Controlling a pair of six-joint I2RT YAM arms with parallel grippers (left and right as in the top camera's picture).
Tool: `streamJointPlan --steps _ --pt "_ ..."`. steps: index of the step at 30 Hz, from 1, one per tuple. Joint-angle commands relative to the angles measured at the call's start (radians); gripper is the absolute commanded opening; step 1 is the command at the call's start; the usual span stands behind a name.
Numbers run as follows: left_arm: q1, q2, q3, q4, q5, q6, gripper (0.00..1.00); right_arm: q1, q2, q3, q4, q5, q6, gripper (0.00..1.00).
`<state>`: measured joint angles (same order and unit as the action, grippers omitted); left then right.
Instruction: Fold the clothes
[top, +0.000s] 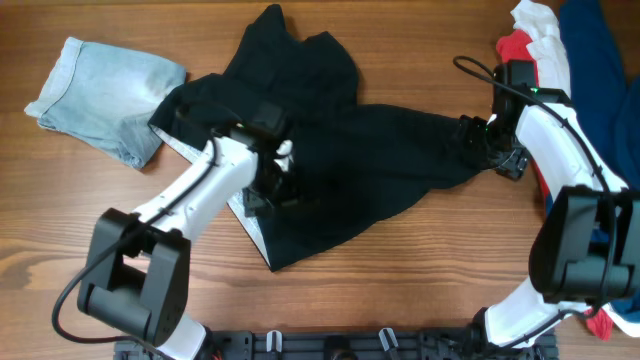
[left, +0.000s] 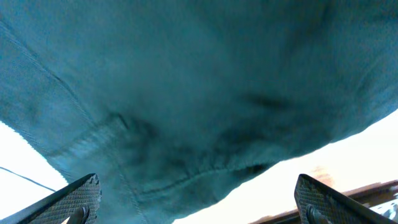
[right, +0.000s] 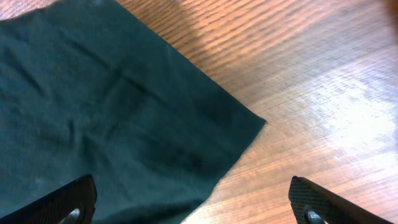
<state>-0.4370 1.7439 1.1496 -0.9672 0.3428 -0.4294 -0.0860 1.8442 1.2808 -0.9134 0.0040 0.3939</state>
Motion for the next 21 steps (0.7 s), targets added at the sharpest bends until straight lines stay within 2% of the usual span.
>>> streamJointPlan --steps 1,5,8,13,15,17,18,21 --pt "-0.050 0.005 -0.042 -0.013 0.000 -0.032 1.00 -0.005 0.048 0.002 0.031 -0.114 -0.089 1.00" --pt "-0.067 0.005 -0.056 -0.068 -0.085 -0.134 1.00 -0.005 0.073 0.002 0.043 -0.128 -0.117 0.99" --pt "-0.067 0.005 -0.056 -0.094 -0.097 -0.142 1.00 -0.005 0.097 0.002 0.057 -0.169 -0.158 0.94" --pt "-0.079 0.005 -0.069 -0.090 -0.086 -0.156 1.00 -0.005 0.142 0.002 0.080 -0.178 -0.158 0.75" --pt "-0.085 0.005 -0.086 -0.080 -0.086 -0.156 1.00 -0.005 0.153 0.002 0.088 -0.178 -0.158 0.52" --pt "-0.085 0.005 -0.107 -0.076 -0.086 -0.156 1.00 -0.006 0.158 0.002 0.083 -0.176 -0.158 0.11" --pt "-0.085 0.005 -0.117 -0.076 -0.087 -0.156 1.00 -0.006 0.159 0.002 0.075 -0.169 -0.154 0.04" --pt "-0.085 0.005 -0.144 -0.076 -0.087 -0.156 1.00 -0.007 0.158 0.002 -0.021 -0.032 -0.051 0.04"
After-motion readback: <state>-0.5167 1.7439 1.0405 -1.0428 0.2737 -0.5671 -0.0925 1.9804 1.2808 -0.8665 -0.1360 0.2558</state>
